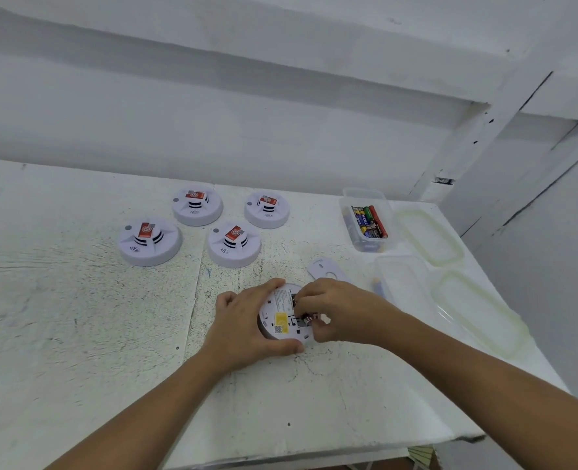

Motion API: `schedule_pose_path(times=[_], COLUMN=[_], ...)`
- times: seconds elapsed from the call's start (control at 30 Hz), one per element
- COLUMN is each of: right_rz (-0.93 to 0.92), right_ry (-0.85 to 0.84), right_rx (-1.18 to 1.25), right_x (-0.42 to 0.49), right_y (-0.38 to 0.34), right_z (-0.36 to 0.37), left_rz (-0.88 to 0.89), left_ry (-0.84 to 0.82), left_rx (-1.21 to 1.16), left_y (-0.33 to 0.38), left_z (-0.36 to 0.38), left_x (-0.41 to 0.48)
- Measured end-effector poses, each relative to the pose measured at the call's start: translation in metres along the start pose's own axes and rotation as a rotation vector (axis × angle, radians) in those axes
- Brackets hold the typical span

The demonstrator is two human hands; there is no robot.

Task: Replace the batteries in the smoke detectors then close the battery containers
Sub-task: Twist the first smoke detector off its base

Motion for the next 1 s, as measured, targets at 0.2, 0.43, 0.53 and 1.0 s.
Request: schedule_pose_path(times=[0.2, 0.43, 0.53, 1.0], right_rz=[-0.041, -0.08, 0.081, 0.762], right_ry=[-0.094, -0.044, 0.017, 0.762], right_rx=[-0.089, -0.083, 0.275, 1.363], right_x=[-0.003, -0.007, -0.01, -0.086], right_y=[0.001, 0.002, 0.016, 0.138], right_z=[0.006, 0.007, 0.004, -0.041], left_rz=[-0.009, -0.025, -0.034, -0.117], left_ry=[-0.004, -0.018, -0.008, -0.018], left_rx=[-0.016, -0.016, -0.013, -0.015], left_y=[-0.001, -0.001, -0.001, -0.008], left_z=[-0.001, -0.001, -0.002, 0.0], left_x=[-0.002, -0.002, -0.003, -0.003])
Point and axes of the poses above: each hand's wrist, its own x-axis towards the middle knuckle, its own z-axis out of the palm, y = z × x, the point moved 7 cm from there along x, towards the middle knuckle
